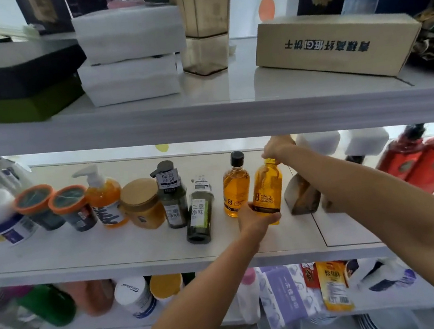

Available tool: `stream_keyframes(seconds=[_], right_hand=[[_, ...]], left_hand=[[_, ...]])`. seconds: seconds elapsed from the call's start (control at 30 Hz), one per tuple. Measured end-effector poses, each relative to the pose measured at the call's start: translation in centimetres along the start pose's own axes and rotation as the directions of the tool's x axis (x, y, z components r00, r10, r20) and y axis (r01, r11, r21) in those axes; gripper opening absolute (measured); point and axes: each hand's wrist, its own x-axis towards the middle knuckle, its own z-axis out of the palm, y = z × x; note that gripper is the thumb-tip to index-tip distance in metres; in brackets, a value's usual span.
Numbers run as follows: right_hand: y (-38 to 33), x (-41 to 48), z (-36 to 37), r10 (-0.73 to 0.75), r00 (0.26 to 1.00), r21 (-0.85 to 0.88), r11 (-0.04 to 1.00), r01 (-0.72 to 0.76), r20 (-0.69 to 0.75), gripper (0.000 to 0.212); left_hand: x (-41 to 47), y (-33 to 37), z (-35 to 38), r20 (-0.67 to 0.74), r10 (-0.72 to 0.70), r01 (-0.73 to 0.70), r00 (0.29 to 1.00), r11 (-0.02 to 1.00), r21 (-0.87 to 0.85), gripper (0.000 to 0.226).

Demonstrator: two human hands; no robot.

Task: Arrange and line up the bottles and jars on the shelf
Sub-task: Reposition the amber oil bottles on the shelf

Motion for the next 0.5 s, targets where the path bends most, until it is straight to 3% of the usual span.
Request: stream_keyframes(seconds=[0.13, 0.2, 0.3, 0.4, 0.5], right_hand=[[-1.2, -0.6, -0.1, -0.100, 0.995, 0.022, 0.995, 0.099, 0.010, 0.025], [-1.7, -1.2, -0.7, -0.175, 0.984, 0.025, 0.984, 0.175, 0.017, 0.028], [-2.3, -1.7, -1.9, -0.219, 0.967, -0.060, 0.972, 0.228, 0.129, 0.034], [-2.3, -1.7, -2.8, -0.172, 0.947, -0.115, 0.971, 0.210, 0.272, 0.035], [-2.1, -2.0, -3.6, -0.160, 0.937, -0.147, 0.966, 0.214, 0.312, 0.033]], left_hand=[[0.4, -0.3, -1.1, 0.046, 0.122, -0.130, 0.991, 0.961, 0.243, 0.049], [0.6, -0.8, -1.6, 0.032, 0.114, -0.118, 0.993, 0.938, 0.327, 0.047], [0.8, -1.4, -2.6, -0.117, 0.128, -0.076, 0.985, 0.925, 0.372, 0.025], [0.8, -0.7, -3.5, -0.318, 0.180, -0.086, 0.931, 0.954, 0.288, 0.035], [1.0, 0.6, -4.3, -0.347, 0.406, -0.228, 0.845, 0.862, 0.453, 0.045]])
